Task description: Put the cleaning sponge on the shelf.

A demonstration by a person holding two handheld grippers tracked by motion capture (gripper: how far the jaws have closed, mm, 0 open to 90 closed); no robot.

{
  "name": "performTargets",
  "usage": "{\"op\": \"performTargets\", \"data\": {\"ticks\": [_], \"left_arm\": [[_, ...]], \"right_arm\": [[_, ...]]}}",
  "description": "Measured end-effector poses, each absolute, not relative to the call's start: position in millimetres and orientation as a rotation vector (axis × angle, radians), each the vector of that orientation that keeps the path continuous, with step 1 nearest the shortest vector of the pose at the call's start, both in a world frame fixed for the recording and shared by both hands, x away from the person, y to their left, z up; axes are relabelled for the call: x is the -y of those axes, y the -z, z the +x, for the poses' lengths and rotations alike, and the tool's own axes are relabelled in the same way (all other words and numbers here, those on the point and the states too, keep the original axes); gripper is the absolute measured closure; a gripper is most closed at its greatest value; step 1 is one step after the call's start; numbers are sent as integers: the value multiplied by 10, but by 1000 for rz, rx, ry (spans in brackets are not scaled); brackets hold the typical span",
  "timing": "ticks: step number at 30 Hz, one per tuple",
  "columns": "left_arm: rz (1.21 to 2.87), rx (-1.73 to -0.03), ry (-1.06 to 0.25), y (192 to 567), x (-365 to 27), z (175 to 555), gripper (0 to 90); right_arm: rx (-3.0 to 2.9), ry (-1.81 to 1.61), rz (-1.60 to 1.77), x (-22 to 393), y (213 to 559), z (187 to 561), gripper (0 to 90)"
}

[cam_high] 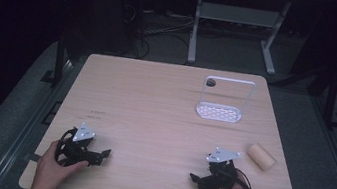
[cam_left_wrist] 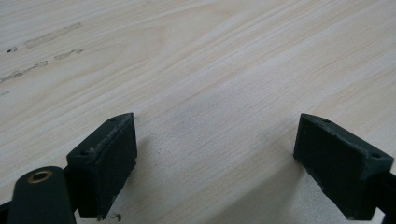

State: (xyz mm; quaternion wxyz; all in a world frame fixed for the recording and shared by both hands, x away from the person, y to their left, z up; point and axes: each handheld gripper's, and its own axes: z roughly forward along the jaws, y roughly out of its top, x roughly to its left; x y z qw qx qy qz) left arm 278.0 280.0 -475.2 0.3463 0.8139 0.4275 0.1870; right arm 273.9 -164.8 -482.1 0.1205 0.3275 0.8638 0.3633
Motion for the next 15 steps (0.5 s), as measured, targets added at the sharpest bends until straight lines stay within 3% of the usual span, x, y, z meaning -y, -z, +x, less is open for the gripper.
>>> {"op": "performTargets", "data": {"ticks": [15], "left_arm": [[2111,-1110,-485,4752,-2801,2781,128]], "right_arm": [[-2522,-1057,963,1647,4819,2733,24]]}}
